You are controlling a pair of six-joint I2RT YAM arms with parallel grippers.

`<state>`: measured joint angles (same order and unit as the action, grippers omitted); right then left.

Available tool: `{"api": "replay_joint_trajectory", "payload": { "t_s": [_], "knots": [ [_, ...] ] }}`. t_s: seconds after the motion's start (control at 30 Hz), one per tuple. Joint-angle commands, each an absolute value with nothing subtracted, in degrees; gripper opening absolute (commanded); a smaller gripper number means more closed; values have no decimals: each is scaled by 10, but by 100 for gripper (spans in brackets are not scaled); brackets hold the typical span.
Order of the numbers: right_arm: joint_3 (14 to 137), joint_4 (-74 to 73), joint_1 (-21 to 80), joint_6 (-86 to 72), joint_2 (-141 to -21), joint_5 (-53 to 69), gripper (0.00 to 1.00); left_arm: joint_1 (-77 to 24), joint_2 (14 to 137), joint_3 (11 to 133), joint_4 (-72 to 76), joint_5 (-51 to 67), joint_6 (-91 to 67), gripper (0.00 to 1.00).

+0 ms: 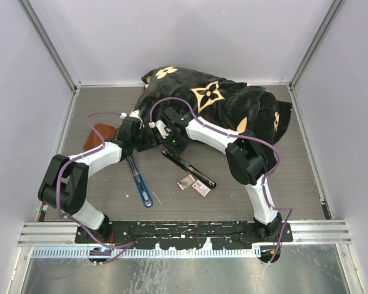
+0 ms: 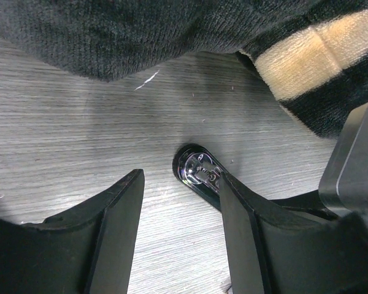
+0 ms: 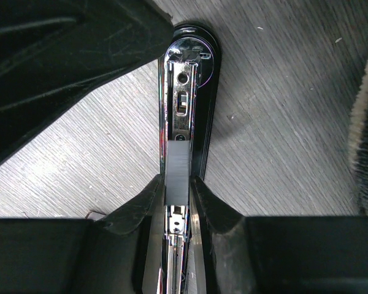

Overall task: Load the staples into the stapler
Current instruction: Install the staple into the stapler.

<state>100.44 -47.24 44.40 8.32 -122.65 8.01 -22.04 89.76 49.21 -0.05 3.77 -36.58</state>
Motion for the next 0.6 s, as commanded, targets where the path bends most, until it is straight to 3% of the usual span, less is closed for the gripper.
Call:
{"api": "replay_joint_trajectory", "payload": {
  "t_s": [0.0,0.57],
  "knots": [
    [1037,-501,452,96,-1232,98,29,-218,880,494,22,45,-366,54],
    [1040,-509,453,100,-1239,86,35,-215,884,492,28,54,-371,53]
  ]
}}
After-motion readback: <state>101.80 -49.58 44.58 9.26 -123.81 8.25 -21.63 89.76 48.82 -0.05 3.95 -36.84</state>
